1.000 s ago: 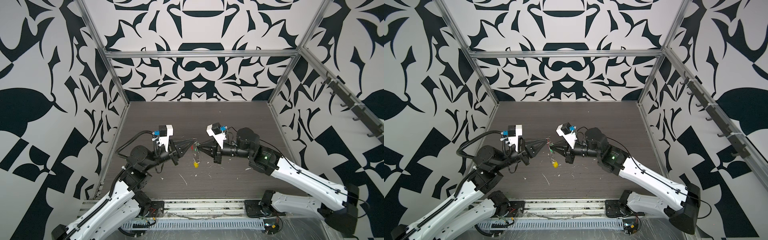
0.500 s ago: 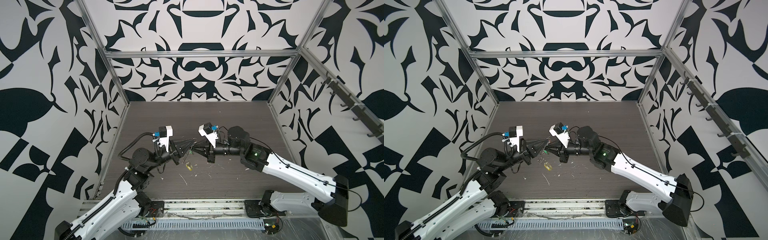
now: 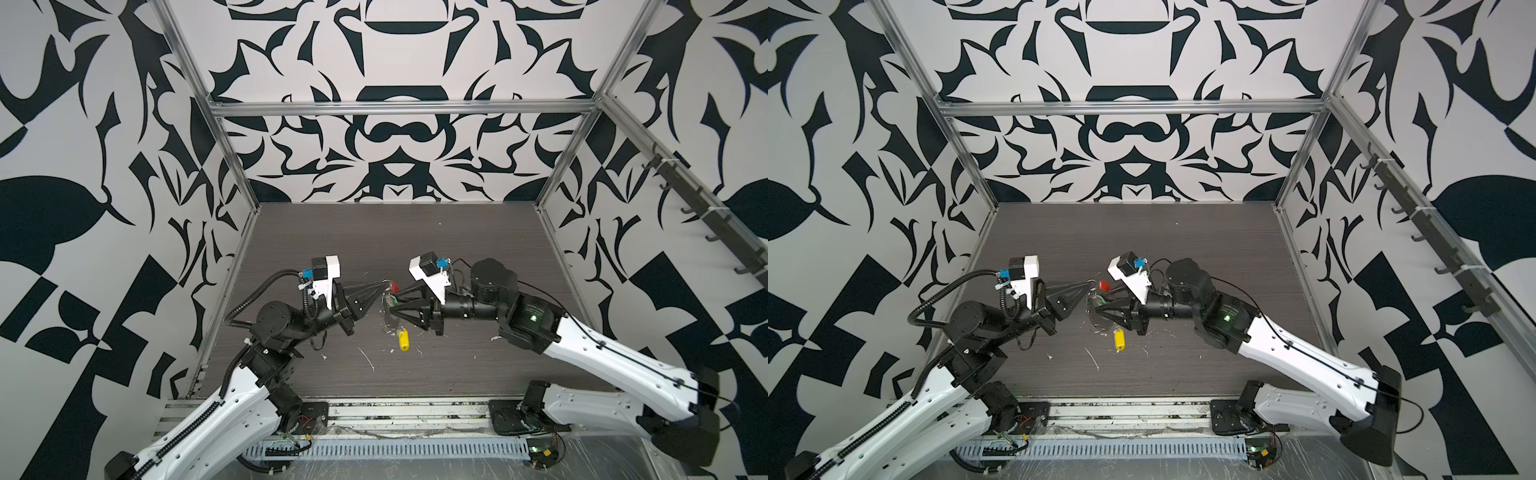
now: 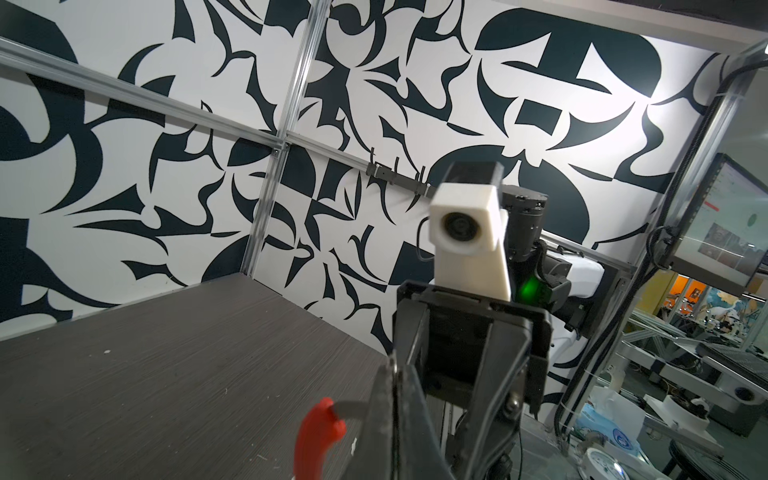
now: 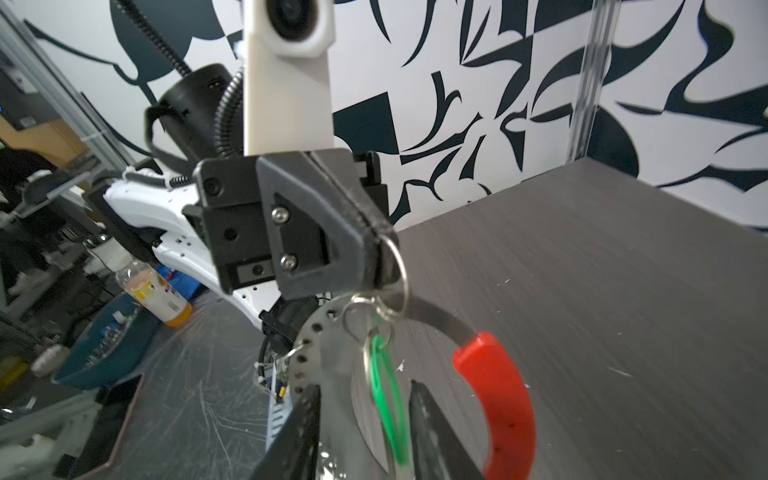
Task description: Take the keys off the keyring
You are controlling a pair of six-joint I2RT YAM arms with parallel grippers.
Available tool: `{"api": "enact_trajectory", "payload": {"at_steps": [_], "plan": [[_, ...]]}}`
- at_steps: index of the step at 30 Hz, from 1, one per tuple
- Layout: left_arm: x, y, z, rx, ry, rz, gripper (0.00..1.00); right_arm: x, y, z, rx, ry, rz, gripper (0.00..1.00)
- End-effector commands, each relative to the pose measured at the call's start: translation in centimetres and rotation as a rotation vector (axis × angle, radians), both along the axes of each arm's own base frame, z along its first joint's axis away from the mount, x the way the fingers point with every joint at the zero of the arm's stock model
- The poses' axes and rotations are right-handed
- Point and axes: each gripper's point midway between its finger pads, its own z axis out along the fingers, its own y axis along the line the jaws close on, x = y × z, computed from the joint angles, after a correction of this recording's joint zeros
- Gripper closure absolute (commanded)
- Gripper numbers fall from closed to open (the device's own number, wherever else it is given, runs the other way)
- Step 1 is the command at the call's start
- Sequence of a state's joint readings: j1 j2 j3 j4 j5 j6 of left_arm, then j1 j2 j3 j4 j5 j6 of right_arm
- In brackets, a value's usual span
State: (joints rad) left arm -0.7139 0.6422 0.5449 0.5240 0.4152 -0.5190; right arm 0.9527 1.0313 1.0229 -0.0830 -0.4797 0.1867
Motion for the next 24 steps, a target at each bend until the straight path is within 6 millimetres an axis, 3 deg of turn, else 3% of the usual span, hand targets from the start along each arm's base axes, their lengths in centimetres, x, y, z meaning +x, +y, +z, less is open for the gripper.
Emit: {"api": "enact_trajectory", "payload": {"at_steps": [1, 8, 14, 24], "plan": [[-0.6, 0.4, 1.0, -0.022, -0.045, 0.0, 1.0, -0.2, -1.4, 2.3, 0.069, -0.057, -0.048, 0.56], [-0.7, 0.3, 1.2, -0.039, -0.055, -0.011, 1.0, 1.5, -0.5, 5.6, 0.174, -0.053, -0.108, 0.55], [-0.9, 0.5, 1.4, -0.05, -0.061, -0.01, 1.0, 1.2, 0.8, 6.0, 0.215, -0.014, -0.04, 0.59], [-0.9, 0.5, 1.1, -0.048, -0.057, -0.014, 1.0, 0.7, 0.7, 7.0, 0.277, 0.006, 0.018, 0.65]]}}
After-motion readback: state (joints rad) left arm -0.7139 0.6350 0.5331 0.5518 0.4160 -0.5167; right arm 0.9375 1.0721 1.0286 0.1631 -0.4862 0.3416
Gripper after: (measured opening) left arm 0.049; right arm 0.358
